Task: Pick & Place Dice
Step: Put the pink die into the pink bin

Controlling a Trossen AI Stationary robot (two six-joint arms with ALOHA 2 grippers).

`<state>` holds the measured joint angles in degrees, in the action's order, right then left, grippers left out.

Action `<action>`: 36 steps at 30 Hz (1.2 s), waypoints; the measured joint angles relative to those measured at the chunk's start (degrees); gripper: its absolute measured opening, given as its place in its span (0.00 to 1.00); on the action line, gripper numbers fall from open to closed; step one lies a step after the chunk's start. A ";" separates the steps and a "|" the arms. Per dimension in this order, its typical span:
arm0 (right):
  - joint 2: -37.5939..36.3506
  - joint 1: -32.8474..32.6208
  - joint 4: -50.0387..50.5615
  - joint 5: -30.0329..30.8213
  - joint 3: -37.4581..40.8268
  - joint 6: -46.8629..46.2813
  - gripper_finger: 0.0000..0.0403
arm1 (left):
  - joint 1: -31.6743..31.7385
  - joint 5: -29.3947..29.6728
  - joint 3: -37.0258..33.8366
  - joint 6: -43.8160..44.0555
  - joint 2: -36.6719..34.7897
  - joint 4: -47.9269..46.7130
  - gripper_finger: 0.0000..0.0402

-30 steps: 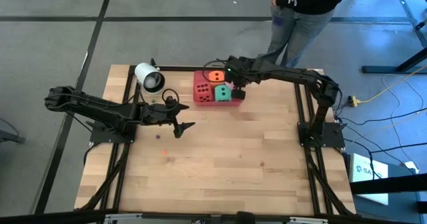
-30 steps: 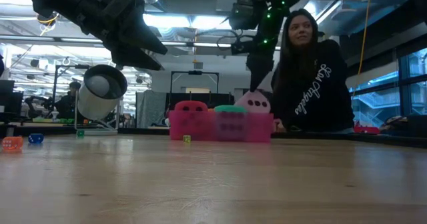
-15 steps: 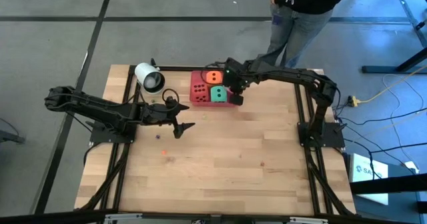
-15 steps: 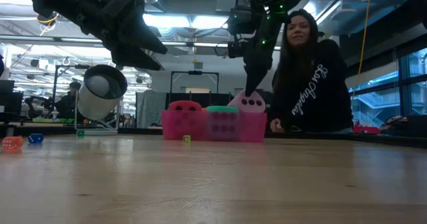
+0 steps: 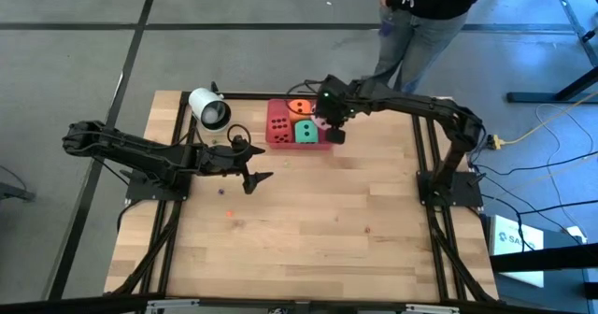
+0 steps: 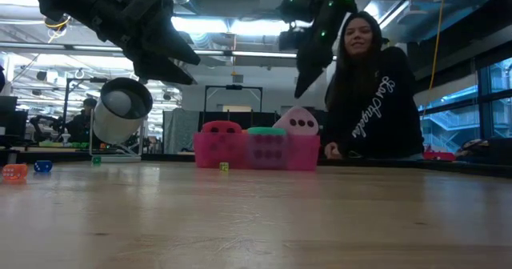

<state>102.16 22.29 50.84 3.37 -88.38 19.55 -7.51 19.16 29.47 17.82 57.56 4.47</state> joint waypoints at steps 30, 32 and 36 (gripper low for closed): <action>-1.01 6.88 -12.43 1.71 -0.09 1.13 0.47 | 0.00 0.28 0.00 -0.07 -0.02 0.02 1.00; -0.62 6.96 -13.29 1.71 -0.09 0.14 0.37 | 0.00 0.28 0.00 -0.07 0.00 0.02 1.00; 0.46 7.36 -13.36 1.56 -0.09 -1.63 0.14 | 0.00 0.28 0.00 -0.07 -0.02 0.00 1.00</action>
<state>102.62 29.65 37.48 4.93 -88.47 17.93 -7.51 19.44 29.47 17.76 57.54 4.47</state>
